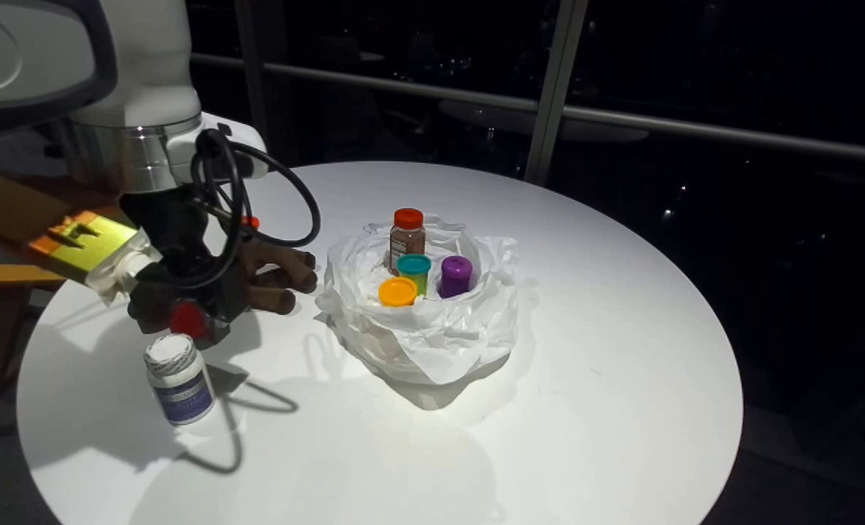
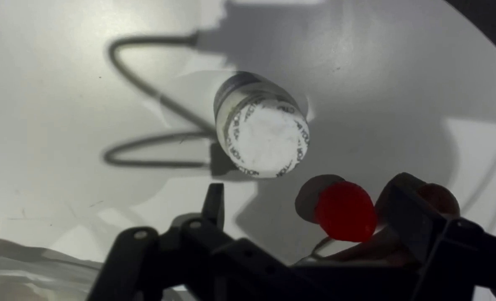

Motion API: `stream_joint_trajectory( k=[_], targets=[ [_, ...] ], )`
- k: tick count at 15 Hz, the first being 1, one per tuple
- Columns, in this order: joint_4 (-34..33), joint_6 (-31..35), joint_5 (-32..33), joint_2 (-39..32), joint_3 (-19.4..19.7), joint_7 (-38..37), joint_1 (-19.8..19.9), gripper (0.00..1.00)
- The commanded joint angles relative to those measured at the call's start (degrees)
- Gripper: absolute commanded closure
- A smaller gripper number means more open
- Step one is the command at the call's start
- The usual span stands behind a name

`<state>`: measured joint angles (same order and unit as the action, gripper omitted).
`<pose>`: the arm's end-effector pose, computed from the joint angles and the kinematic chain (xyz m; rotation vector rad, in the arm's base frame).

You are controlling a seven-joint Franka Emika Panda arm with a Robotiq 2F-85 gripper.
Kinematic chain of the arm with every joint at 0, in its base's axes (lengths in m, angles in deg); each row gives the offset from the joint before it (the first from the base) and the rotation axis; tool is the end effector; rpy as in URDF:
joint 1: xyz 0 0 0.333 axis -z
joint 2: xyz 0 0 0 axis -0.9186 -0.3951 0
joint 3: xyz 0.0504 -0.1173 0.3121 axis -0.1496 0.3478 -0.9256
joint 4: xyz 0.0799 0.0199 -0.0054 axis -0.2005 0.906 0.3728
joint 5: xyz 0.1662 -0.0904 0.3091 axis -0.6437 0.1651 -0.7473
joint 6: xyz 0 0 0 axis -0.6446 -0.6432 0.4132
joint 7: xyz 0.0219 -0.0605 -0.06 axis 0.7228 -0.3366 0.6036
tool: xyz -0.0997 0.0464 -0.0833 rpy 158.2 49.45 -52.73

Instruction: Put all the contents on the table into the plastic bag.

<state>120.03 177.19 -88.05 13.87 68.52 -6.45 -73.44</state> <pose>0.4010 0.1215 0.2158 -3.0127 -0.2747 -0.0574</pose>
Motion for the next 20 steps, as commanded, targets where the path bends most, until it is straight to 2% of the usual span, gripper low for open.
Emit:
stream_joint_trajectory(
  k=[1,7,8,9,15,17,20],
  targets=[
    [2.44,0.57,4.20,2.09,1.36,-3.93,-0.56,0.00],
    [4.89,-1.10,13.27,3.49,4.33,-12.23,-1.69,0.00],
    [4.89,-1.07,13.22,3.50,4.04,-12.32,-1.51,0.25],
    [4.93,-1.07,13.57,3.51,3.99,-12.66,-1.49,0.27],
    [5.07,-3.01,16.80,5.38,4.56,-16.32,-2.08,0.73],
    [4.16,-6.42,19.09,8.81,5.03,-19.21,-2.26,0.75],
    [-0.78,-14.19,17.47,14.57,4.39,-20.56,-1.08,0.75]
  ],
)
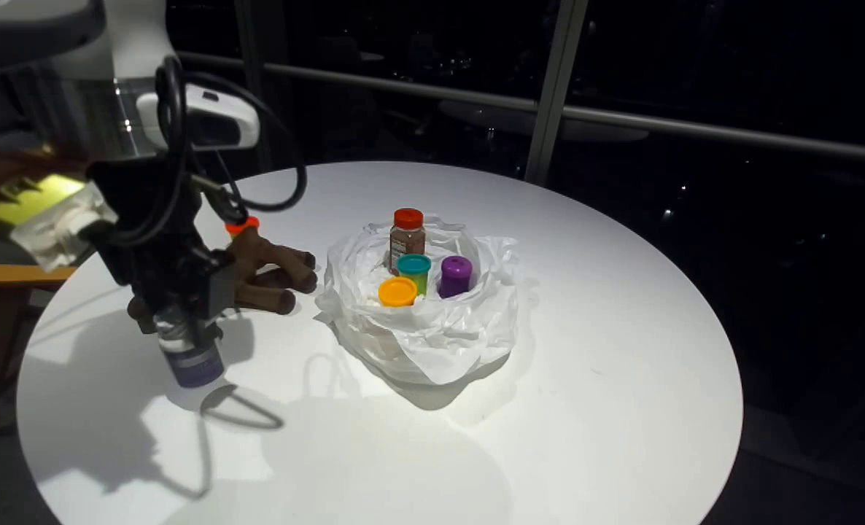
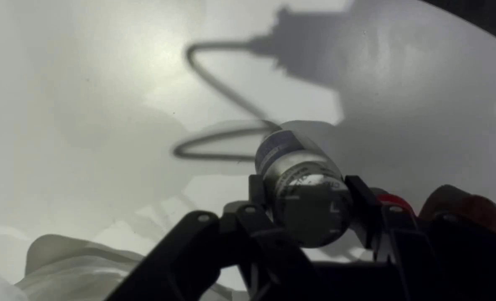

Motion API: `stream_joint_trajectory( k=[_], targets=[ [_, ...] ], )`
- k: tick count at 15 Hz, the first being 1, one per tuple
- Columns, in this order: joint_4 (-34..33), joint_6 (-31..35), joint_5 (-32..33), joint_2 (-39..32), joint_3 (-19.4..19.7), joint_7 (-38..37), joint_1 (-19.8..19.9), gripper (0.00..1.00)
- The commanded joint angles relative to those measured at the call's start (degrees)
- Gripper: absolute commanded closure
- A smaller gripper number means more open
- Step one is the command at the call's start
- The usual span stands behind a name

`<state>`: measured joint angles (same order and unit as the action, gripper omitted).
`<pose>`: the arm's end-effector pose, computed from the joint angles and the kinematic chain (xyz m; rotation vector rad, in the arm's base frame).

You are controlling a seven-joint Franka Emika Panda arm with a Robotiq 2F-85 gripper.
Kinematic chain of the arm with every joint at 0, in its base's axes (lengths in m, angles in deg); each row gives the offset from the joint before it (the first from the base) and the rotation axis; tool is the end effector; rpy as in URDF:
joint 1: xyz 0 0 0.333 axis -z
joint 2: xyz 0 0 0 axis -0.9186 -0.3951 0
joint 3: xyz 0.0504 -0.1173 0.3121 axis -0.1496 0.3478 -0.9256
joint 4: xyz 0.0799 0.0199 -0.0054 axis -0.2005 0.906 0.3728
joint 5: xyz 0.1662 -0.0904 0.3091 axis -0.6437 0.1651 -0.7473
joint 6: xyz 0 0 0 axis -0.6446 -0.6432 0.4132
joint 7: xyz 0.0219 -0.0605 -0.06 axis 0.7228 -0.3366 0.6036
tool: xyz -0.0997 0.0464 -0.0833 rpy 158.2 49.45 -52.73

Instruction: Put all the contents on the table into the plastic bag.

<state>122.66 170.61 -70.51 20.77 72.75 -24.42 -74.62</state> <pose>0.3832 0.1049 0.2405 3.1284 0.1694 0.0192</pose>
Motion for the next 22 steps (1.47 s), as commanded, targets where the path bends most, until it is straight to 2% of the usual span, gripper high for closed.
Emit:
stream_joint_trajectory(
  k=[1,4,7,10,14,22],
  targets=[
    [-5.90,-8.92,-0.60,8.15,0.24,-2.50,0.56,0.75],
    [-14.73,-10.71,1.36,7.60,0.53,-4.70,2.39,0.75],
    [-23.37,-11.20,2.76,1.54,0.98,-5.63,4.10,0.75],
    [-28.65,-10.60,1.19,-5.63,2.07,-3.69,4.15,0.75],
    [-33.45,-10.34,1.72,-14.02,3.57,-3.91,3.19,0.75],
    [-36.88,-7.81,2.18,-22.13,6.41,-3.78,1.96,0.75]
  ],
)
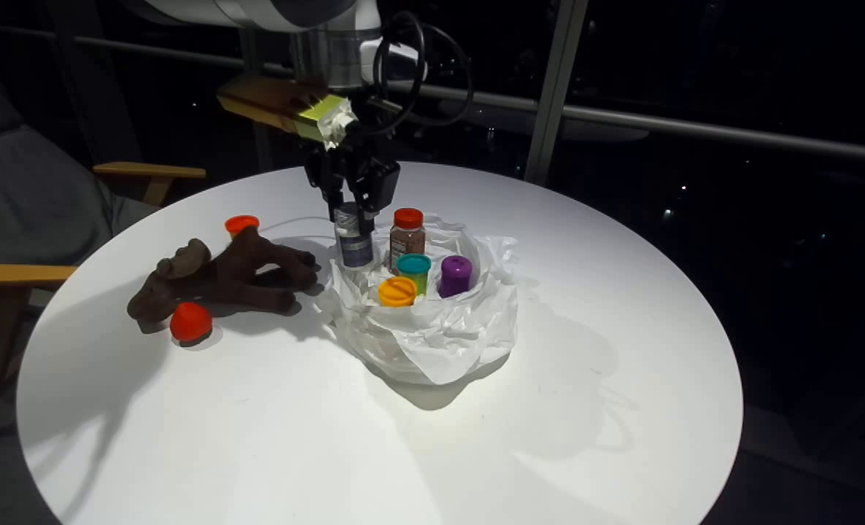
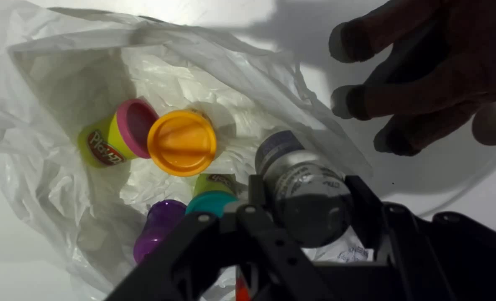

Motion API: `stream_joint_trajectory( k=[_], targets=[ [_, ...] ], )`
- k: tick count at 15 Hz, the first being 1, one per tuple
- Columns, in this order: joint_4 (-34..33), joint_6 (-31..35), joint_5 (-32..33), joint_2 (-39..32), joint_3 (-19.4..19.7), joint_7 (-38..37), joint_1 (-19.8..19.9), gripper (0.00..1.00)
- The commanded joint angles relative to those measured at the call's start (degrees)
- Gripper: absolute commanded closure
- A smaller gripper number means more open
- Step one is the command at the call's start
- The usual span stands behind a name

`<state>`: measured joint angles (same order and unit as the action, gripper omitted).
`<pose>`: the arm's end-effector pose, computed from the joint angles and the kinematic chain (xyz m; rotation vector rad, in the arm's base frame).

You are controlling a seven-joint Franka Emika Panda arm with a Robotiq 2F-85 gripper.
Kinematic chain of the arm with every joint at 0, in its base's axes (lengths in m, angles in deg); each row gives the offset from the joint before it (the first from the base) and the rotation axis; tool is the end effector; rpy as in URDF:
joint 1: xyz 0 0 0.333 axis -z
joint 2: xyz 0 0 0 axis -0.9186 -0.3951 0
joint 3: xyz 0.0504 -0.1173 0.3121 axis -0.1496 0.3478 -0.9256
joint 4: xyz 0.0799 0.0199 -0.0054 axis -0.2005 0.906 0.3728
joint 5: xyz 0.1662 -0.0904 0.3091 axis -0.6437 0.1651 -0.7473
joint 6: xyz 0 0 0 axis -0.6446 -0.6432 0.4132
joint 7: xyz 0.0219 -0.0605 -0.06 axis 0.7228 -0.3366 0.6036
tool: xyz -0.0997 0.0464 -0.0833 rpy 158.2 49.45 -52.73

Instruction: Put all the contents on the table into the plastic bag.

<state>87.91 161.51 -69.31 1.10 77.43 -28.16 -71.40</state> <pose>0.5821 0.0732 0.2669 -3.1286 0.1337 -0.1817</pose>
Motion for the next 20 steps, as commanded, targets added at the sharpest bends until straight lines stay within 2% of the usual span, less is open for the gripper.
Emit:
stream_joint_trajectory(
  k=[1,8,13,17,18,19,20],
  targets=[
    [-2.31,1.37,0.71,-3.16,1.96,0.07,-1.28,0.75],
    [-4.77,5.06,0.11,-8.71,3.01,0.22,-1.65,0.75],
    [-6.17,8.22,1.85,-9.96,5.95,-1.59,-4.31,0.75],
    [-8.45,6.02,3.23,-11.36,8.05,-1.86,-6.23,0.75],
    [-9.16,5.16,3.12,-12.02,8.02,-1.50,-6.20,0.26],
    [-9.65,4.45,2.94,-12.46,7.83,-1.13,-6.07,0.24],
    [-10.12,4.06,2.72,-12.80,7.69,-0.90,-5.85,0.17]
  ],
)
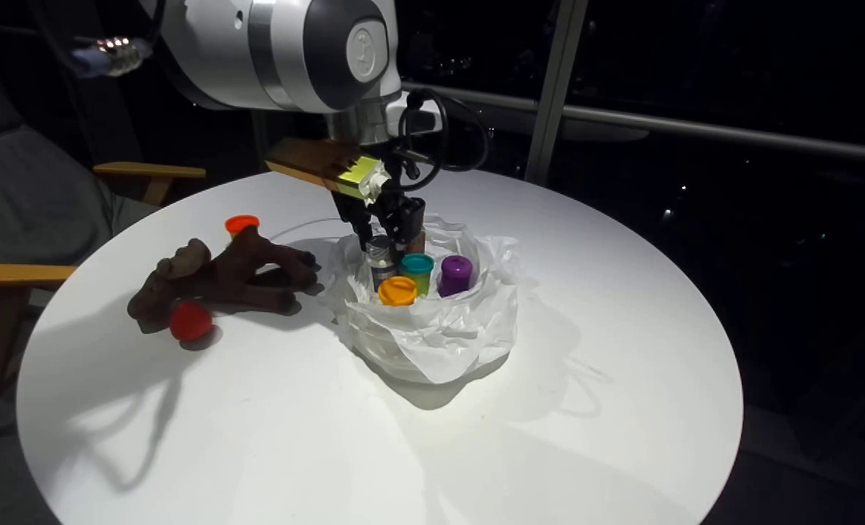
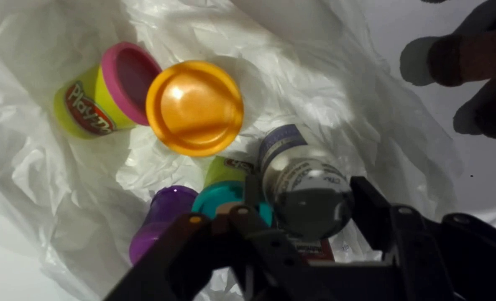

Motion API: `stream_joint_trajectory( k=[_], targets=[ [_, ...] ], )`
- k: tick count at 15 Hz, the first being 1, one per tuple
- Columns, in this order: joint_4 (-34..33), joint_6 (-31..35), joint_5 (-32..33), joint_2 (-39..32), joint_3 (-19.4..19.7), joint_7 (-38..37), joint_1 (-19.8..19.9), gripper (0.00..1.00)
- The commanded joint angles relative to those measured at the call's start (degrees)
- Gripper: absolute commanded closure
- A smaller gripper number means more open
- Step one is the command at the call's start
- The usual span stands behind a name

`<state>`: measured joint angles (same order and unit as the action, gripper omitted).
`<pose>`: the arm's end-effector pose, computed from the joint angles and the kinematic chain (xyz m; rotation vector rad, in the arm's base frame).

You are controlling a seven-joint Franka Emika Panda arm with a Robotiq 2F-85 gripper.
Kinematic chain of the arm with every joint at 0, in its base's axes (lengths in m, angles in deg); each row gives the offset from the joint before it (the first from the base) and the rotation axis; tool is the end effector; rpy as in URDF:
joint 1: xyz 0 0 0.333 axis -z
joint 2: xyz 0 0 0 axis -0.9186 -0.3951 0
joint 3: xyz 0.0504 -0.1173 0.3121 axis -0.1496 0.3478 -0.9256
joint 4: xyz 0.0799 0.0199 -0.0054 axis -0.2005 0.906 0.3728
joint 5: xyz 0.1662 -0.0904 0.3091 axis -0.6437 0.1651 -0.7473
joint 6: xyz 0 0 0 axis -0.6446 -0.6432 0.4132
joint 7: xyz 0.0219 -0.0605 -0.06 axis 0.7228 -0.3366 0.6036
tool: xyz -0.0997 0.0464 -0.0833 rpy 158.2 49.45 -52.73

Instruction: Put all the contents on the table into the plastic bag.

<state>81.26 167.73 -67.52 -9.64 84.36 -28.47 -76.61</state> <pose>0.6210 0.0638 0.2096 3.0736 -0.1113 0.2526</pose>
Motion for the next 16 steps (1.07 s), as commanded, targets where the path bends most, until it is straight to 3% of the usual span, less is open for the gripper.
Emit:
stream_joint_trajectory(
  k=[1,2,3,9,13,16],
  targets=[
    [-3.85,-2.61,0.53,-2.17,0.50,-0.38,-0.36,0.10],
    [-3.95,-2.70,0.46,-1.90,0.57,-0.45,-0.30,0.01],
    [-3.72,-2.66,0.23,-1.25,0.39,-0.26,-0.14,0.00],
    [6.27,-8.97,0.50,11.71,0.33,-4.79,-2.03,0.00],
    [14.59,-15.55,-0.37,19.13,-4.38,-2.48,-1.75,0.00],
    [19.19,-13.85,-0.63,19.23,-8.63,0.64,-2.05,0.00]
  ],
)
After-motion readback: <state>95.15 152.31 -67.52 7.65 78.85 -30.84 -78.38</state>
